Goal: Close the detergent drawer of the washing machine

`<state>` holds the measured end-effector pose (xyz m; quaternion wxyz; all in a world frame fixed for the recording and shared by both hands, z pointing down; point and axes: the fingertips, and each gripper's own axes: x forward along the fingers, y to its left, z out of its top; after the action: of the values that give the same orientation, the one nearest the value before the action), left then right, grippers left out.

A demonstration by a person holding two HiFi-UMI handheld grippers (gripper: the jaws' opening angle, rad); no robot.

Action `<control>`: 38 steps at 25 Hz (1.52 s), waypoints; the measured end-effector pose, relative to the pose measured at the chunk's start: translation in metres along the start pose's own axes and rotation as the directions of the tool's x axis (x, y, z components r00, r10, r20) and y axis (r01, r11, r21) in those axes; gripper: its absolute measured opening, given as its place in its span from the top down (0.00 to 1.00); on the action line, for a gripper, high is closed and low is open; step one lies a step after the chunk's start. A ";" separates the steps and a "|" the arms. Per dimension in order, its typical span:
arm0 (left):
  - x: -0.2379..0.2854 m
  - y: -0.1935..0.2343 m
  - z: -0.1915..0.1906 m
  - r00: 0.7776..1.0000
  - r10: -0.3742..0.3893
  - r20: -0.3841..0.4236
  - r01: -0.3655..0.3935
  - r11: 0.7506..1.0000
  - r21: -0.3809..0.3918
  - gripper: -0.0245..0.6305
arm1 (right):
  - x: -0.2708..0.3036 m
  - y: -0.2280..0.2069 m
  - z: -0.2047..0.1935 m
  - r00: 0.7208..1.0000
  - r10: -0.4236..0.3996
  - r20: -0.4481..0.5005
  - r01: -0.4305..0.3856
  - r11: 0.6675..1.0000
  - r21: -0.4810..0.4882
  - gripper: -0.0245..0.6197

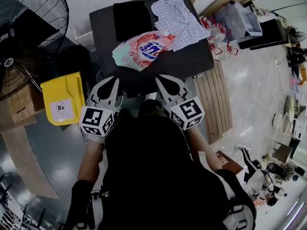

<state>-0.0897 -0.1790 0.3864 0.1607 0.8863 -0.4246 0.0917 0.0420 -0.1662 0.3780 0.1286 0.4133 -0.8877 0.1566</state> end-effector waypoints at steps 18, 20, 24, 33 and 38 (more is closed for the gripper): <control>0.000 -0.027 0.086 0.994 0.006 0.113 -0.037 0.962 0.272 0.95 | -0.037 -0.012 0.086 0.990 -0.021 0.139 0.044 0.985 -0.168 0.94; -0.001 -0.029 0.088 0.992 0.000 0.123 -0.034 0.961 0.275 0.95 | -0.038 -0.010 0.087 0.989 -0.017 0.146 0.043 0.983 -0.180 0.94; -0.004 -0.038 0.092 0.990 -0.026 0.136 -0.013 0.961 0.276 0.95 | -0.037 -0.009 0.087 0.991 -0.027 0.133 0.052 0.980 -0.190 0.94; -0.006 -0.039 0.092 0.991 -0.053 0.125 0.024 0.973 0.228 0.95 | -0.034 -0.009 0.080 0.991 -0.027 0.132 0.049 0.985 -0.168 0.94; -0.009 -0.033 0.094 0.987 -0.064 0.147 0.032 0.977 0.211 0.95 | -0.033 -0.006 0.077 0.991 -0.018 0.135 0.040 0.987 -0.159 0.94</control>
<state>-0.0673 -0.1875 0.2894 0.0362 0.9126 -0.4024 0.0633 0.0592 -0.1768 0.2967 0.1043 0.4239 -0.8980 0.0545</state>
